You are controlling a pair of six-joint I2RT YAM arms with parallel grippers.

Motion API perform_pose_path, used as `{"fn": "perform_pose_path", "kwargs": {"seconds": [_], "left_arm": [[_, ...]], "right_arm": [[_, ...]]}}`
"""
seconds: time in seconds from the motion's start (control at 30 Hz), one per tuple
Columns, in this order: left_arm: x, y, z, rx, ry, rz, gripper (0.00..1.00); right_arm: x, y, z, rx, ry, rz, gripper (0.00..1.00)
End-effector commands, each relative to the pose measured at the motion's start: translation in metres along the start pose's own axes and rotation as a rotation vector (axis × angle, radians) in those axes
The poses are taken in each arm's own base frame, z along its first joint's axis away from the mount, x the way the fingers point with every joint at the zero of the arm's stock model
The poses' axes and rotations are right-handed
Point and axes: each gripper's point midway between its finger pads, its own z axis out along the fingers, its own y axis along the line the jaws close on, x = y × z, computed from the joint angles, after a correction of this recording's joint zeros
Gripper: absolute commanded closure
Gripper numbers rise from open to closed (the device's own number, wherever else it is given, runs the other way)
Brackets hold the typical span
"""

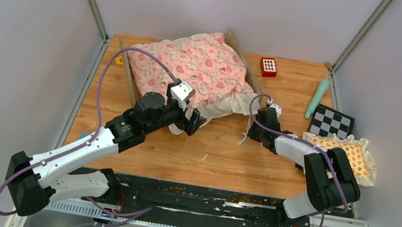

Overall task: Set up the pet bed
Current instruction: Tie the ropes to the bed frame.

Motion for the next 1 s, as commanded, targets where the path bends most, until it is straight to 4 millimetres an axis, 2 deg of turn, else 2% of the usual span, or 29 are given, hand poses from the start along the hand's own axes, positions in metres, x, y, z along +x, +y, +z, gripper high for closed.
{"fn": "perform_pose_path", "kwargs": {"seconds": [0.0,0.33,0.5,0.7,0.83,0.97], "left_arm": [[-0.006,0.001,-0.005,-0.003,-0.027,-0.016,0.00],[-0.001,0.001,-0.008,-0.005,-0.022,-0.022,0.00],[0.002,0.000,-0.012,0.000,-0.016,-0.029,0.00],[0.007,-0.001,-0.018,0.002,-0.008,-0.039,0.00],[0.012,-0.001,-0.022,0.004,-0.003,-0.045,0.00],[0.016,0.000,-0.025,-0.001,0.002,-0.050,0.00]], "right_arm": [[0.069,-0.035,-0.014,0.068,0.223,-0.057,1.00],[0.094,-0.025,-0.021,0.040,0.237,-0.048,1.00],[0.095,-0.016,-0.033,0.025,0.212,-0.050,1.00],[0.108,-0.012,-0.049,0.011,0.217,-0.061,1.00],[0.114,-0.013,-0.057,-0.005,0.221,-0.053,1.00],[0.111,-0.016,-0.065,-0.002,0.200,-0.043,0.99]]}}
